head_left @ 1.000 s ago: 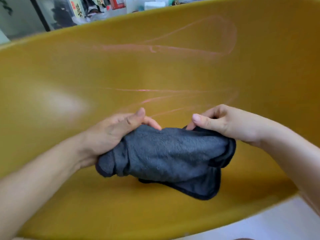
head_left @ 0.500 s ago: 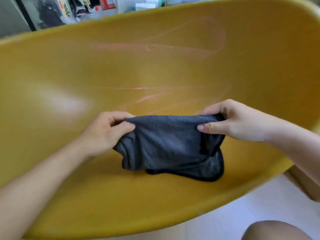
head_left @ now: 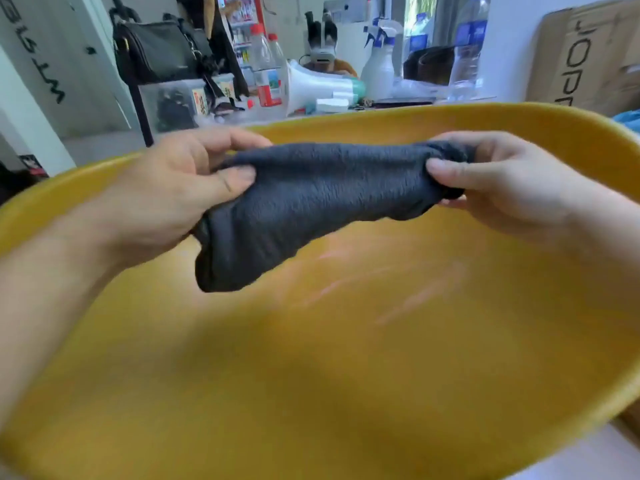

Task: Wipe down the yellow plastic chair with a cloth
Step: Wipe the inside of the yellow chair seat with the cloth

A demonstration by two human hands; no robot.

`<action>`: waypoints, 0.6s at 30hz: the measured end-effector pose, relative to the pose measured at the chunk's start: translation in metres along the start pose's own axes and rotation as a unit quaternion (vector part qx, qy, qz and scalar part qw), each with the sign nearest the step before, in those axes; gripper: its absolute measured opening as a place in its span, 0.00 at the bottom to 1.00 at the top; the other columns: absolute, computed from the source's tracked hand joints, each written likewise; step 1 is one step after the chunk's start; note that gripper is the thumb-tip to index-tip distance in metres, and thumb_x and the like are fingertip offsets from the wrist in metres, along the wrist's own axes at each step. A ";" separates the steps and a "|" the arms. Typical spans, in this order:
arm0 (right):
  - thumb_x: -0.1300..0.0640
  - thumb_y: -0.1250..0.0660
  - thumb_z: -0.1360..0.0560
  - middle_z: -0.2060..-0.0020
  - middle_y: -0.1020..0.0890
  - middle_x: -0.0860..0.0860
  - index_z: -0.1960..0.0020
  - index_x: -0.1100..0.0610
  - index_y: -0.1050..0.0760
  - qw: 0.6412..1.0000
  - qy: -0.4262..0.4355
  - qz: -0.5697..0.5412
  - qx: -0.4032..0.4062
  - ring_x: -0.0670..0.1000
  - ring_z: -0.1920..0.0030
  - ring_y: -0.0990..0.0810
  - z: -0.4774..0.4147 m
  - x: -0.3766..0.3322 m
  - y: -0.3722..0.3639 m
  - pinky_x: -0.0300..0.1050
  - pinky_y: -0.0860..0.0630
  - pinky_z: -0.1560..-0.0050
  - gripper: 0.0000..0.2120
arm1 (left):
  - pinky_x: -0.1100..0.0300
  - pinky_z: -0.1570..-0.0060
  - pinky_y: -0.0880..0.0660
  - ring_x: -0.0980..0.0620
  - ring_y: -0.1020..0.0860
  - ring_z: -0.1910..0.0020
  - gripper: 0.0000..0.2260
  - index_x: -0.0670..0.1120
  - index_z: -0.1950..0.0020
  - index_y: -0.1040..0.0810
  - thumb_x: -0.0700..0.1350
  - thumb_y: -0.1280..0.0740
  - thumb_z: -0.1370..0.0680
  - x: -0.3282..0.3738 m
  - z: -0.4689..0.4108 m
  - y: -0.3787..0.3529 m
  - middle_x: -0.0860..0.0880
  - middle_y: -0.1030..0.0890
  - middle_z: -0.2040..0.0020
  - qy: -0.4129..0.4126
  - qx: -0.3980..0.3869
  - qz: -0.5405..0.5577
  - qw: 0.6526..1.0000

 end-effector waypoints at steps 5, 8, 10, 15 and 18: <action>0.47 0.30 0.26 0.59 0.16 0.57 0.51 0.55 0.19 0.936 -0.184 0.194 -0.230 0.55 0.57 0.18 0.092 0.104 -0.031 0.50 0.23 0.55 0.12 | 0.63 0.49 0.25 0.57 0.19 0.50 0.10 0.57 0.49 0.19 0.44 0.38 0.20 -0.089 0.119 -0.065 0.53 0.16 0.52 0.209 -0.299 -0.095 0.926; 0.48 0.31 0.26 0.62 0.17 0.49 0.52 0.49 0.20 0.897 -0.252 0.188 -0.311 0.45 0.61 0.20 0.121 0.132 -0.054 0.41 0.25 0.59 0.06 | 0.65 0.41 0.28 0.61 0.21 0.44 0.09 0.61 0.45 0.21 0.52 0.38 0.22 -0.108 0.160 -0.084 0.58 0.17 0.47 0.267 -0.353 -0.043 0.895; 0.51 0.30 0.26 0.63 0.19 0.50 0.51 0.48 0.22 0.913 -0.280 0.131 -0.266 0.48 0.64 0.22 0.112 0.132 -0.057 0.42 0.27 0.64 0.05 | 0.65 0.47 0.25 0.56 0.19 0.47 0.10 0.53 0.44 0.19 0.48 0.36 0.23 -0.112 0.154 -0.077 0.50 0.16 0.47 0.318 -0.337 0.036 0.885; 0.54 0.31 0.24 0.49 0.20 0.52 0.44 0.49 0.27 0.909 -0.247 0.310 -0.132 0.50 0.56 0.22 0.062 0.142 -0.056 0.41 0.26 0.60 0.10 | 0.59 0.46 0.26 0.49 0.21 0.46 0.10 0.59 0.50 0.21 0.44 0.30 0.25 -0.140 0.096 -0.035 0.48 0.18 0.46 0.259 -0.200 -0.229 0.917; 0.47 0.39 0.21 0.33 0.28 0.51 0.31 0.44 0.32 0.825 -0.128 0.529 -0.152 0.54 0.35 0.28 0.058 0.144 -0.086 0.46 0.31 0.38 0.18 | 0.67 0.36 0.38 0.50 0.27 0.37 0.16 0.58 0.41 0.22 0.57 0.40 0.26 -0.140 0.098 -0.071 0.53 0.23 0.38 0.094 -0.229 -0.383 0.890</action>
Point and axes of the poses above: each hand's wrist, its own z-axis away from the middle knuckle, its own y-axis out of the back of the hand, x = y × z, the point moved 4 cm from there along -z, towards the middle knuckle
